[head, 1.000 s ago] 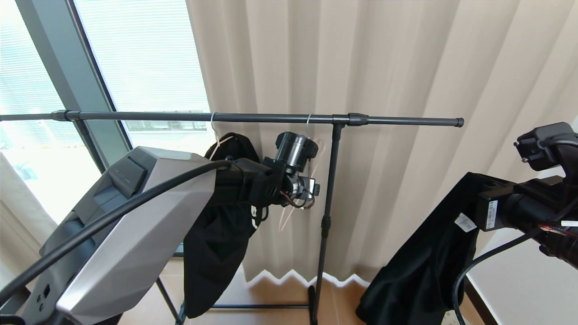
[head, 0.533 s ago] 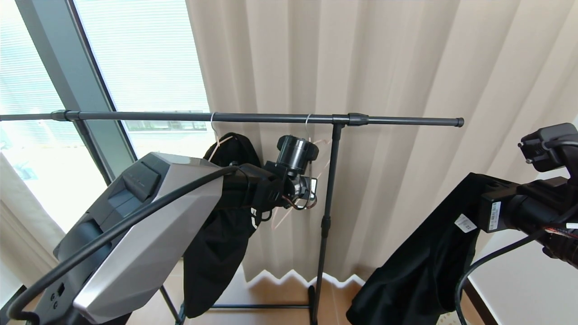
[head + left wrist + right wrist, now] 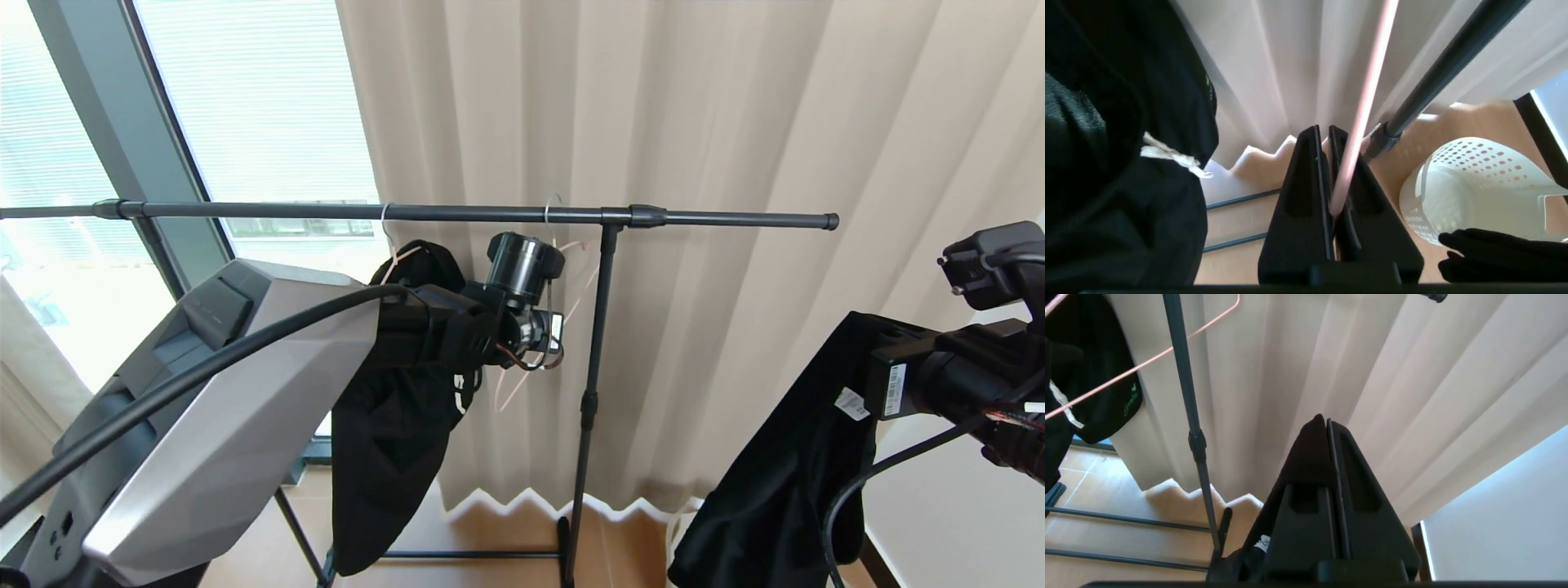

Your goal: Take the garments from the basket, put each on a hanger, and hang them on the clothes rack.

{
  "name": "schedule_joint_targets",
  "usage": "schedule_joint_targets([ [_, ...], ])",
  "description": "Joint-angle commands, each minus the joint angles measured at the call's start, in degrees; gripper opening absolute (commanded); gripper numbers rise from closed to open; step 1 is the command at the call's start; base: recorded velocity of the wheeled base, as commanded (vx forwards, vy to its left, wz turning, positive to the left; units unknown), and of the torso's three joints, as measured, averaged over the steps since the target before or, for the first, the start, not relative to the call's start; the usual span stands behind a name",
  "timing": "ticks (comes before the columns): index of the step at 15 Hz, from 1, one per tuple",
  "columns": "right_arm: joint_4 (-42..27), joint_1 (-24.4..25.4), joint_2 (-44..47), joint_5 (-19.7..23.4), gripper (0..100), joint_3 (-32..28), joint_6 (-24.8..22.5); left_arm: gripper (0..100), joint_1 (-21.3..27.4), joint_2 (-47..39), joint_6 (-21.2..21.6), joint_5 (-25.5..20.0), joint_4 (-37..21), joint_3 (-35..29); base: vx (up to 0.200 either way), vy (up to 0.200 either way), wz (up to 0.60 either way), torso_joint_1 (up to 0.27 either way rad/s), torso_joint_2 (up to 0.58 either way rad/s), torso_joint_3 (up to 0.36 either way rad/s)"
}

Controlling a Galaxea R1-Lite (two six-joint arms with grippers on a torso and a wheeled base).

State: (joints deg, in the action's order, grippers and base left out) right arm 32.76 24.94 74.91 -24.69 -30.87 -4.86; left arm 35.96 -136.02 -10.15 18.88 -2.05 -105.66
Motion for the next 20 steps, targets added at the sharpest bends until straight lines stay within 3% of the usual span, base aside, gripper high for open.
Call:
schedule_joint_targets([
  [1,0.03,0.02,0.06,-0.01,0,0.02,0.03,0,-0.10,3.84,0.05,0.01,0.03,2.38,0.000,0.000,0.00,0.000,0.00,0.000],
  [3,0.03,0.02,0.06,-0.01,0,0.02,-0.06,0,-0.01,6.91,0.05,0.19,0.73,6.25,0.000,0.000,0.00,0.000,0.00,0.000],
  [6,0.03,0.02,0.06,-0.01,0,0.02,0.03,0,-0.01,13.50,0.75,0.10,7.76,18.12,0.000,0.000,0.00,0.000,0.00,0.000],
  [9,0.03,0.72,0.15,-0.01,0,0.28,0.03,0,0.16,21.94,2.51,0.10,12.95,32.44,0.000,0.000,0.00,0.000,0.00,0.000],
  [14,-0.06,1.34,0.24,-0.01,0,0.98,0.03,0,-0.28,38.64,7.17,-0.51,28.33,63.29,0.000,0.000,0.00,0.000,0.00,0.000],
  [16,0.03,2.74,0.06,-0.27,0,1.95,-0.06,0,-2.12,42.68,8.31,-3.41,36.94,74.81,0.000,0.000,0.00,0.000,0.00,0.000],
  [18,-0.15,3.45,0.76,-0.54,0,1.25,-0.50,0,-4.50,45.58,12.09,-10.53,46.08,83.33,0.000,0.000,0.00,0.000,0.00,0.000],
  [20,-0.32,3.45,4.98,-0.80,0,-2.62,-5.42,0,-7.31,46.37,15.25,-17.74,52.76,89.48,0.000,0.000,0.00,0.000,0.00,0.000],
])
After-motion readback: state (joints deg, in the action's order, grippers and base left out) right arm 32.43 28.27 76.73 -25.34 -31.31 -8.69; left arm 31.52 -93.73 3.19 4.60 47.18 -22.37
